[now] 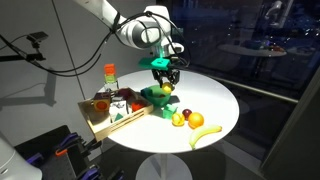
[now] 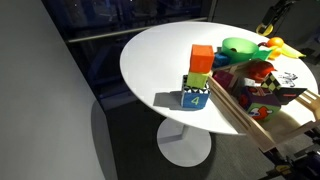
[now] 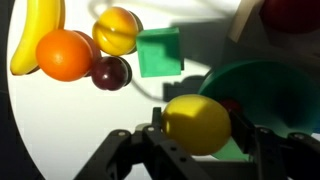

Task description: Put the toy lemon in the bowl

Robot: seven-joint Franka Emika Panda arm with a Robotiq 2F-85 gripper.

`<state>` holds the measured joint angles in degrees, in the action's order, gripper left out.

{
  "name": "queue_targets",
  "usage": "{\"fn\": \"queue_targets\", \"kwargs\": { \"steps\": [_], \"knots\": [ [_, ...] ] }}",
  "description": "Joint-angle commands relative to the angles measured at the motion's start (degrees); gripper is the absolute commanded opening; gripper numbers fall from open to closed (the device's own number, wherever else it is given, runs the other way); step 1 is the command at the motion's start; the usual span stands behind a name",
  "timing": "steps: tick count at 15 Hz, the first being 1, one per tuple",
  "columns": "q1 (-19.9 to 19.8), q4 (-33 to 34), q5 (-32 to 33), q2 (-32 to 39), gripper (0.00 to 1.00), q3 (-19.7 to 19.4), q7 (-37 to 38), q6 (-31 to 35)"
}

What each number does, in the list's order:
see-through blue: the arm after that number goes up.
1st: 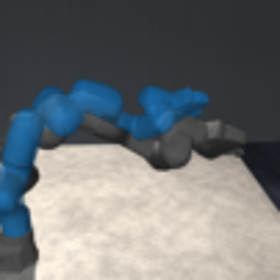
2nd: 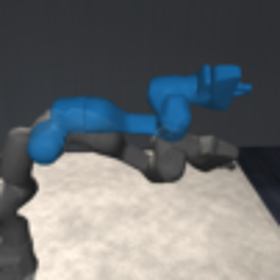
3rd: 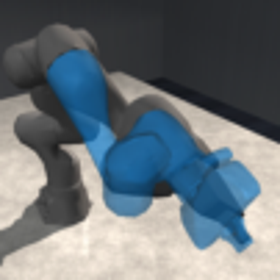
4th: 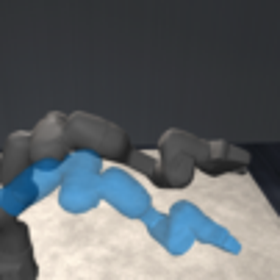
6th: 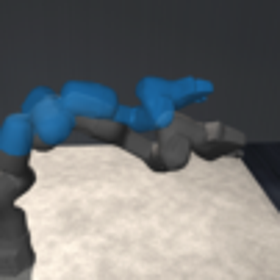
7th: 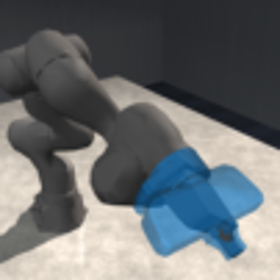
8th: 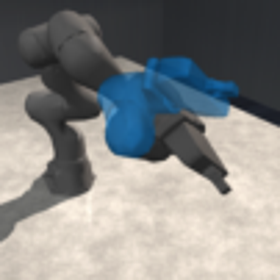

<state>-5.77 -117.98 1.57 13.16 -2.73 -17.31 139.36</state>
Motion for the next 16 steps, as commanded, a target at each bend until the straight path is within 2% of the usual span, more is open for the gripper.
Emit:
{"fn": "queue_targets", "kwargs": {
  "steps": [1,2,3,4,7,10,16],
  "knots": [
    [1.9,-1.2,1.8,-0.4,0.42,0.4,4.1,1.8],
    [2.5,-1.4,2.6,-0.1,0.42,0.4,5.2,2.3],
    [3.0,-1.7,3.3,0.1,0.57,0.3,6.1,2.8],
    [3.4,-1.9,4.3,0.4,0.91,0.1,7.2,3.3],
    [3.8,-1.7,6.7,1.3,1.0,-0.5,10.0,4.2],
    [3.5,-1.3,8.0,1.6,1.0,-1.3,12.1,3.3],
    [1.8,-1.8,5.9,-0.8,1.0,-2.1,10.3,-6.8]
  ]
}}
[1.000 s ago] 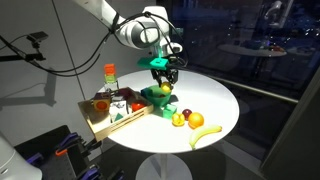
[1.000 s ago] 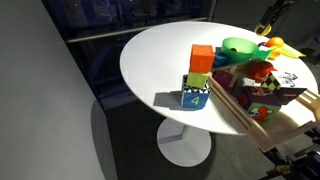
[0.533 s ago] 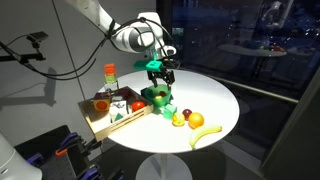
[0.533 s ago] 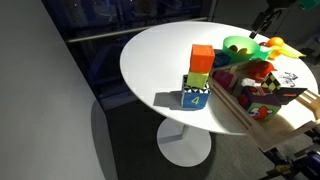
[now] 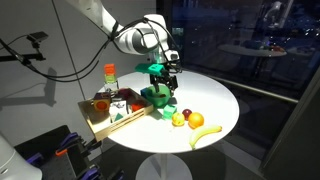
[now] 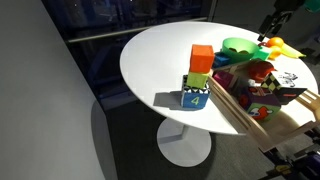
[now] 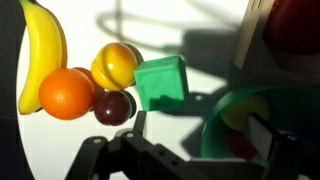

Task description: Put the toy lemon in the bowl

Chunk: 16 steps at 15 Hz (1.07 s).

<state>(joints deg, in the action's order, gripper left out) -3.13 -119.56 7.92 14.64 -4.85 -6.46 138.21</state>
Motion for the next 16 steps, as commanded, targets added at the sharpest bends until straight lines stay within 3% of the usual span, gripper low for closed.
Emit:
{"fn": "queue_targets", "kwargs": {
  "steps": [1,10,16],
  "knots": [
    [-1.1,-0.4,-0.6,-2.7,1.0,0.0,-1.1,-7.5],
    [-3.3,-2.0,-1.6,-10.1,1.0,-0.3,-6.3,-21.8],
    [-3.7,-4.1,-2.8,-16.8,1.0,-1.0,-8.2,-26.7]
  ]
}}
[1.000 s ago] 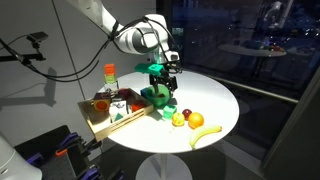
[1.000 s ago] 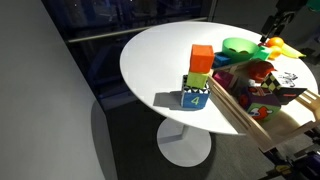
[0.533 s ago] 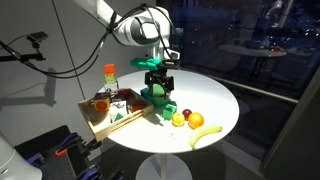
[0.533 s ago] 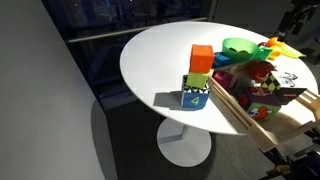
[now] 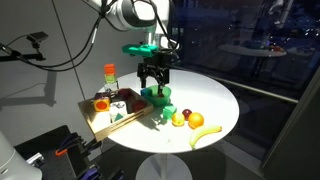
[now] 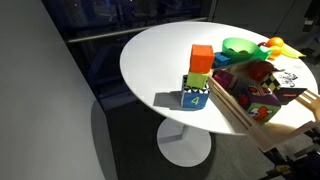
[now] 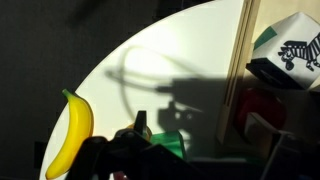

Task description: Put the toy lemon in the bowl

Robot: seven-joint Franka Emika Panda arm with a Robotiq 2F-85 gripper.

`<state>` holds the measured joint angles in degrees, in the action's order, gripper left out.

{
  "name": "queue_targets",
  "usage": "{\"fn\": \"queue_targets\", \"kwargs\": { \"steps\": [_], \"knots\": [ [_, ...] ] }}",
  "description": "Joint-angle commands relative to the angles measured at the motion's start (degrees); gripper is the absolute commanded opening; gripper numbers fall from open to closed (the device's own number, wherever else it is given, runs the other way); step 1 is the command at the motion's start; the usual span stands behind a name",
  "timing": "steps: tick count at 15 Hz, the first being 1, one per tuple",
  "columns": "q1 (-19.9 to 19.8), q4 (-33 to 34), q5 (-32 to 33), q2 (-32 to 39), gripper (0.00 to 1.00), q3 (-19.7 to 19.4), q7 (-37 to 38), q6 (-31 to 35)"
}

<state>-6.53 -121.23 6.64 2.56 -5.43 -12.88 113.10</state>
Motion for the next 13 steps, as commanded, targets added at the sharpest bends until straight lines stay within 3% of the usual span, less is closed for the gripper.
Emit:
{"fn": "queue_targets", "kwargs": {
  "steps": [1,8,13],
  "knots": [
    [-0.2,-3.0,-1.7,-5.8,1.0,-0.6,-1.9,-1.7],
    [0.1,-6.1,-3.0,-12.3,1.0,-1.5,-1.9,-1.0],
    [0.3,-5.1,-2.0,-11.3,1.0,-1.4,-0.7,-1.1]
  ]
}}
